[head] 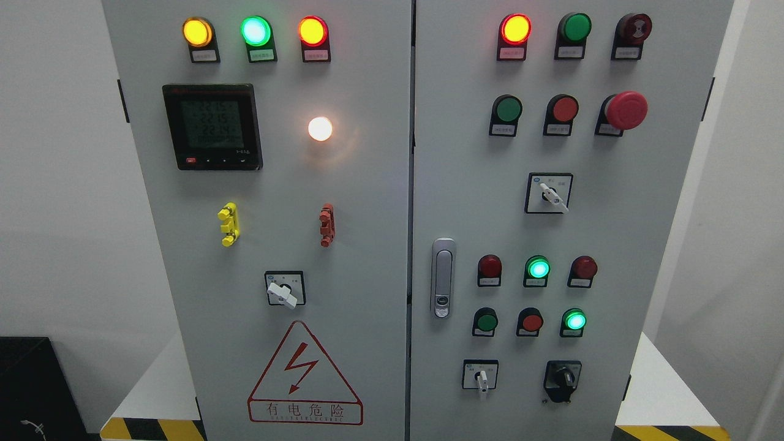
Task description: Flip black knob to close circuit
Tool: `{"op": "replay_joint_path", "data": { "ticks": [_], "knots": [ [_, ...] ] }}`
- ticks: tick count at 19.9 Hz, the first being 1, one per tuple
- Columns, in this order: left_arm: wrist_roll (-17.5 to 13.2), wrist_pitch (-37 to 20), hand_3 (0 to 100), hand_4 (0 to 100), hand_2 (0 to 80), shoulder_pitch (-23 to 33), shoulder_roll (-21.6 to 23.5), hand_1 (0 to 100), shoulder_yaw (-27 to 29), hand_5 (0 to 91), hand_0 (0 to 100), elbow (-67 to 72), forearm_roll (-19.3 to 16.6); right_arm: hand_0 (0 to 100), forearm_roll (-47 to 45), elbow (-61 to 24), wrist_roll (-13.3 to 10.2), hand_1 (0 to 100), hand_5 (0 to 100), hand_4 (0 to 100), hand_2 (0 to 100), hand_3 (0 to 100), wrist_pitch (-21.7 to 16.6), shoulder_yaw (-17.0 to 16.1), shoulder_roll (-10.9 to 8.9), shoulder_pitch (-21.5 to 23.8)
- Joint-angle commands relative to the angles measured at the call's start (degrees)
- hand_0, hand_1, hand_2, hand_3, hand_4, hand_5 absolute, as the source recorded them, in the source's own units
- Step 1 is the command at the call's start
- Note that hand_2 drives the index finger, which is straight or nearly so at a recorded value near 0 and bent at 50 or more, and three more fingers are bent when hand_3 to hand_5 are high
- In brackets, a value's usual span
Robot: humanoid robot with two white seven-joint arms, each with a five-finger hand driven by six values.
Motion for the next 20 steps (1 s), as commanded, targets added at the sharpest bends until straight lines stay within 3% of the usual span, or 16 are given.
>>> {"op": "replay_joint_path", "data": {
  "ticks": [1, 14, 20],
  "knots": [
    [0.05, 0.03, 0, 0, 0.0, 0.0, 0.0, 0, -1.14, 0.0, 0, 1.23, -1.23, 0, 0.27, 0.93, -0.06, 15, 0, 0, 0, 0, 0.05, 0.55, -0.56, 0.0],
    [0.05, 0.03, 0, 0, 0.0, 0.0, 0.0, 0, -1.14, 0.0, 0, 1.32, -1.14, 0, 0.27, 1.02, 0.38, 15, 0, 0, 0, 0, -0.82, 0.64, -0.64, -0.18],
    [0.05, 0.03, 0, 0, 0.0, 0.0, 0.0, 0, -1.14, 0.0, 0, 1.23, -1.23, 0, 0.27, 0.67, -0.06, 15, 0, 0, 0, 0, -1.26, 0.55, -0.56, -4.74]
  ]
}}
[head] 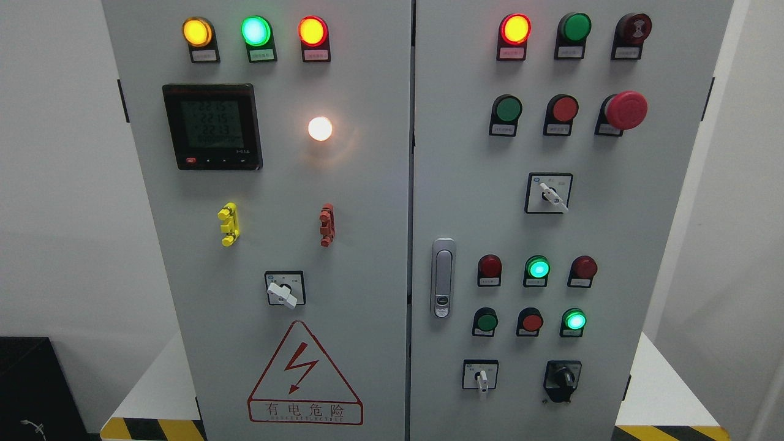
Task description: Flip black knob to close circuit
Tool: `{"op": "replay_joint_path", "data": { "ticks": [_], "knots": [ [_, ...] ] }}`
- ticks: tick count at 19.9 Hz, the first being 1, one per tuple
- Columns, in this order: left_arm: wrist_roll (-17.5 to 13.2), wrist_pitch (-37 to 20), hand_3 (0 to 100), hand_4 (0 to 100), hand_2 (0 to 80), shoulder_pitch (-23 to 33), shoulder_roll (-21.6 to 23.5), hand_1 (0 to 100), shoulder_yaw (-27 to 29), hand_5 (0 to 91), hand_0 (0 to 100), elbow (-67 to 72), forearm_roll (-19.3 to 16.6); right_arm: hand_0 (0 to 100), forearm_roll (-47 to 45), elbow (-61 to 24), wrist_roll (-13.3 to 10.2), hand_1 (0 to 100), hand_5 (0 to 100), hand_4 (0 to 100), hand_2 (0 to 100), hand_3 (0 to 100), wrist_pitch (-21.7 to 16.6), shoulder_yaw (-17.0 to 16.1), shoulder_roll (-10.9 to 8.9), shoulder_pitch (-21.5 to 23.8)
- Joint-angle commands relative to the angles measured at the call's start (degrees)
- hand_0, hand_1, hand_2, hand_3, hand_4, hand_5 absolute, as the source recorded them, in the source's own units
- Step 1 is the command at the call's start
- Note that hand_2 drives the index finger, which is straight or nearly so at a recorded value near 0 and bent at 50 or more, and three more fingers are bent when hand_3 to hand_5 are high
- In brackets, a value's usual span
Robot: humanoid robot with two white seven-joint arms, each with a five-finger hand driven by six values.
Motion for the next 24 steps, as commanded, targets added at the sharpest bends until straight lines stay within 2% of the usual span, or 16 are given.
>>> {"op": "replay_joint_path", "data": {
  "ticks": [1, 4, 5, 9, 12, 13, 16, 18, 22, 24],
  "knots": [
    [0.05, 0.03, 0, 0, 0.0, 0.0, 0.0, 0, -1.14, 0.0, 0, 1.32, -1.23, 0, 0.18, -0.7, -0.66, 15, 0, 0, 0, 0, -0.27, 0.35, 0.02, -3.21],
    [0.05, 0.03, 0, 0, 0.0, 0.0, 0.0, 0, -1.14, 0.0, 0, 1.23, -1.23, 0, 0.17, -1.49, -1.0, 15, 0, 0, 0, 0, -2.1, 0.18, 0.11, -4.0],
    [0.05, 0.03, 0, 0, 0.0, 0.0, 0.0, 0, -1.14, 0.0, 0, 1.23, -1.14, 0, 0.17, -1.58, -1.88, 15, 0, 0, 0, 0, -3.07, 0.09, 0.46, -4.26],
    [0.05, 0.03, 0, 0, 0.0, 0.0, 0.0, 0, -1.14, 0.0, 0, 1.23, -1.23, 0, 0.44, -4.47, -6.36, 15, 0, 0, 0, 0, -9.13, 1.05, 1.25, -4.36],
    [0.05, 0.03, 0, 0, 0.0, 0.0, 0.0, 0, -1.14, 0.0, 0, 1.23, -1.23, 0, 2.72, -6.76, -10.57, 15, 0, 0, 0, 0, -10.46, 3.95, 1.08, -4.18],
    [0.05, 0.03, 0, 0, 0.0, 0.0, 0.0, 0, -1.14, 0.0, 0, 1.23, -1.23, 0, 2.72, -7.03, -11.72, 15, 0, 0, 0, 0, -11.94, 4.56, 1.08, -4.18],
    [0.05, 0.03, 0, 0, 0.0, 0.0, 0.0, 0, -1.14, 0.0, 0, 1.23, -1.23, 0, 2.81, -8.43, -15.93, 15, 0, 0, 2, 7, -16.26, 4.66, 1.16, -4.18],
    [0.05, 0.03, 0, 0, 0.0, 0.0, 0.0, 0, -1.14, 0.0, 0, 1.23, -1.23, 0, 2.81, -10.97, -18.66, 17, 0, 12, 7, 18, -16.44, 4.57, 1.25, -4.09],
    [0.05, 0.03, 0, 0, 0.0, 0.0, 0.0, 0, -1.14, 0.0, 0, 1.23, -1.23, 0, 2.81, -17.29, -19.46, 17, 1, 21, 12, 28, -16.44, 3.78, 1.34, -2.43],
    [0.05, 0.03, 0, 0, 0.0, 0.0, 0.0, 0, -1.14, 0.0, 0, 1.23, -1.23, 0, 2.9, -21.6, -19.81, 17, 6, 24, 14, 32, -16.44, 3.87, 2.3, -0.76]
  ]
}}
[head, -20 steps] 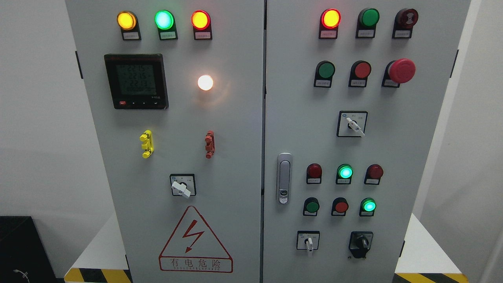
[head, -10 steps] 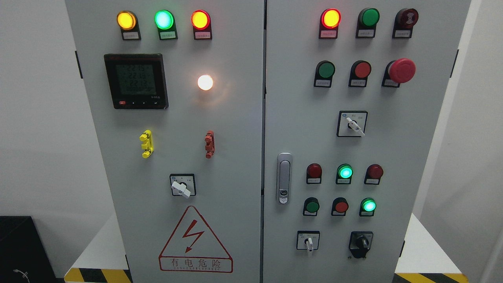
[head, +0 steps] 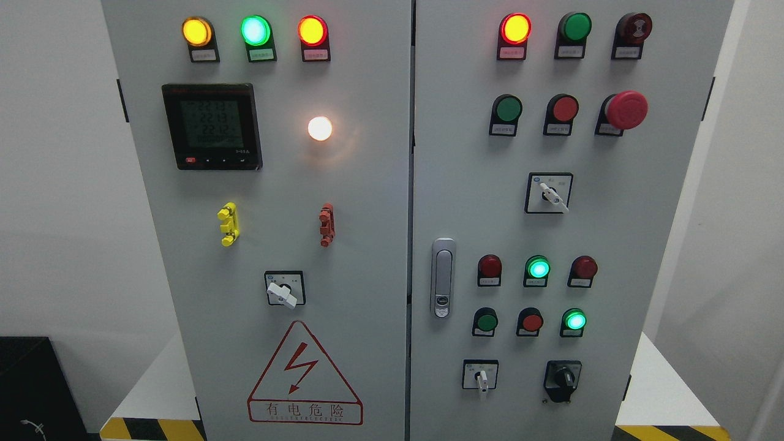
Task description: Flip black knob to close circuit
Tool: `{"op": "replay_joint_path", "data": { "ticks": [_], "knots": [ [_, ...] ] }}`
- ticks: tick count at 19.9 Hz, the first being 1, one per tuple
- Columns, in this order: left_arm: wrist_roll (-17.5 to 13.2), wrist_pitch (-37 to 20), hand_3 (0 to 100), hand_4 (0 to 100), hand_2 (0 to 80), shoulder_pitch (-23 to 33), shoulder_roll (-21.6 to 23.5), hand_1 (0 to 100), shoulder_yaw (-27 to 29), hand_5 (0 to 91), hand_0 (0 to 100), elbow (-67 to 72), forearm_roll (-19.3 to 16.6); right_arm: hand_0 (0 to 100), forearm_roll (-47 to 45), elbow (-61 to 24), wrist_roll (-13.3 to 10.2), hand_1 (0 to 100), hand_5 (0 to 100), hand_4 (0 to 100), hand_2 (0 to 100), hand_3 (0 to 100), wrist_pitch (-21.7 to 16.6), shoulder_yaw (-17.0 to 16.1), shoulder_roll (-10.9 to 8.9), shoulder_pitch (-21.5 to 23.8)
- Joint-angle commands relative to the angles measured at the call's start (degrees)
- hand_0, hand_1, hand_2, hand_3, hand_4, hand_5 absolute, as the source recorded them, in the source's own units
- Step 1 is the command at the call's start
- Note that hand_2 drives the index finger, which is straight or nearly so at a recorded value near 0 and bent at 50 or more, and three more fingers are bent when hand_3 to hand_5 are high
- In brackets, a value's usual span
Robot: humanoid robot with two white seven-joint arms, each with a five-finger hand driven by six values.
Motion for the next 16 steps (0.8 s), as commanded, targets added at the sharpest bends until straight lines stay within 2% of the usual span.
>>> {"op": "replay_joint_path", "data": {
  "ticks": [1, 6, 9, 10, 13, 15, 16],
  "knots": [
    [0.05, 0.03, 0, 0, 0.0, 0.0, 0.0, 0, -1.14, 0.0, 0, 1.23, -1.14, 0, 0.68, -14.58, -0.82, 17, 7, 25, 14, 32, -0.01, 0.99, 1.32, 3.52],
    [0.05, 0.03, 0, 0, 0.0, 0.0, 0.0, 0, -1.14, 0.0, 0, 1.23, -1.23, 0, 1.47, -27.41, -0.91, 18, 19, 36, 23, 46, 0.69, -0.41, 1.76, 7.12],
    [0.05, 0.03, 0, 0, 0.0, 0.0, 0.0, 0, -1.14, 0.0, 0, 1.23, -1.14, 0, 6.99, -34.88, -0.82, 19, 29, 43, 31, 54, 2.27, -5.41, 1.94, 8.36],
    [-0.04, 0.03, 0, 0, 0.0, 0.0, 0.0, 0, -1.14, 0.0, 0, 1.23, -1.23, 0, 9.36, -36.56, -0.91, 20, 32, 45, 33, 56, 2.36, -6.91, 2.55, 8.45],
    [0.05, 0.03, 0, 0, 0.0, 0.0, 0.0, 0, -1.14, 0.0, 0, 1.23, -1.14, 0, 15.17, -42.53, -1.08, 21, 44, 53, 47, 67, 3.67, -10.17, 3.08, 8.54],
    [0.05, 0.03, 0, 0, 0.0, 0.0, 0.0, 0, -1.14, 0.0, 0, 1.23, -1.23, 1, 18.25, -47.71, -3.18, 22, 57, 61, 59, 76, 7.27, -10.17, 3.08, 9.41],
    [0.05, 0.03, 0, 0, 0.0, 0.0, 0.0, 0, -1.14, 0.0, 0, 1.23, -1.14, 1, 20.09, -49.82, -3.46, 22, 59, 63, 63, 79, 8.51, -10.17, 3.08, 9.59]
  ]
}}
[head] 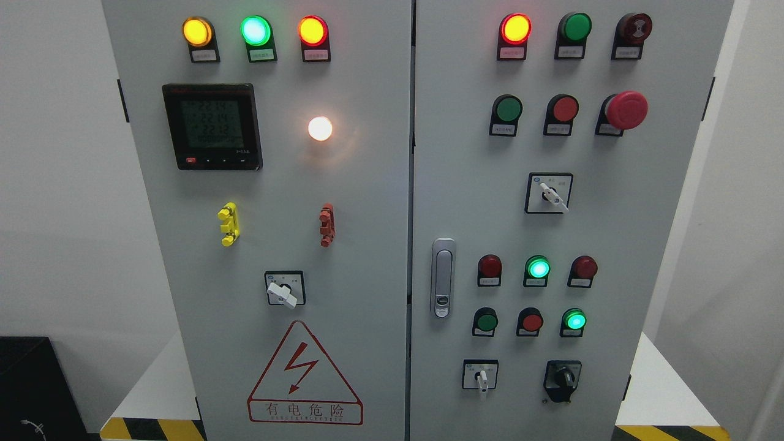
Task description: Flip black knob to close circuit
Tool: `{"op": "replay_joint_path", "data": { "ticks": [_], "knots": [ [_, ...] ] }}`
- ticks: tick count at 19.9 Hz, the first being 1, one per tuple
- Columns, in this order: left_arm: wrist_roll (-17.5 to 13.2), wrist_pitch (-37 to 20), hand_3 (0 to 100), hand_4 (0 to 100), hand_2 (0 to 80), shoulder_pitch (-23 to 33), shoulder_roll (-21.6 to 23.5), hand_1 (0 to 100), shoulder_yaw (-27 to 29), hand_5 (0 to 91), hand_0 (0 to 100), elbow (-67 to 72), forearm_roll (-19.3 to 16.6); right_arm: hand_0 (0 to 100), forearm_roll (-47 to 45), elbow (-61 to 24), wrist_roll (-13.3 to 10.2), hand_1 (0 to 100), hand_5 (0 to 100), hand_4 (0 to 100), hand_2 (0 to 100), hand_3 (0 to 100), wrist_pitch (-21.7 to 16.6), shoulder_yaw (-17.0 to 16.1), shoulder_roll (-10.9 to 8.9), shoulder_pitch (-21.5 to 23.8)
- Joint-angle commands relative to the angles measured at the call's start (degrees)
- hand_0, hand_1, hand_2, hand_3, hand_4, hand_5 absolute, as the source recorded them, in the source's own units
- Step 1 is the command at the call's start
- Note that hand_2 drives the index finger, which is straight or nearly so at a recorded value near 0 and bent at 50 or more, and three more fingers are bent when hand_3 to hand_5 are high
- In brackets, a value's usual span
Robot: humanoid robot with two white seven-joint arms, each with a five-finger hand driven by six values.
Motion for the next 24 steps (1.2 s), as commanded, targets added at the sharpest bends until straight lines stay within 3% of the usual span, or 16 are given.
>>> {"op": "replay_joint_path", "data": {
  "ticks": [1, 10, 12, 20, 24],
  "knots": [
    [0.05, 0.03, 0, 0, 0.0, 0.0, 0.0, 0, -1.14, 0.0, 0, 1.32, -1.14, 2, 10.42, -24.05, -1.38, 22, 65, 66, 68, 84, 3.66, -5.57, 1.19, 1.75],
    [0.05, 0.03, 0, 0, 0.0, 0.0, 0.0, 0, -1.14, 0.0, 0, 1.23, -1.14, 0, 27.48, -35.31, -1.74, 22, 73, 73, 76, 92, 7.62, -9.26, 1.27, 2.45],
    [0.05, 0.03, 0, 0, 0.0, 0.0, 0.0, 0, -1.14, 0.0, 0, 1.32, -1.23, 0, 31.43, -37.33, -1.82, 22, 74, 73, 76, 92, 8.58, -11.36, 1.27, 2.19],
    [0.05, 0.03, 0, 0, 0.0, 0.0, 0.0, 0, -1.14, 0.0, 0, 1.23, -1.23, 0, 37.33, -42.16, -2.44, 22, 74, 73, 75, 92, 12.27, -15.41, 1.27, -0.45],
    [0.05, 0.03, 0, 0, 0.0, 0.0, 0.0, 0, -1.14, 0.0, 0, 1.23, -1.23, 0, 41.02, -46.03, -2.96, 23, 75, 74, 76, 92, 16.05, -15.5, 1.27, -0.88]
  ]
}}
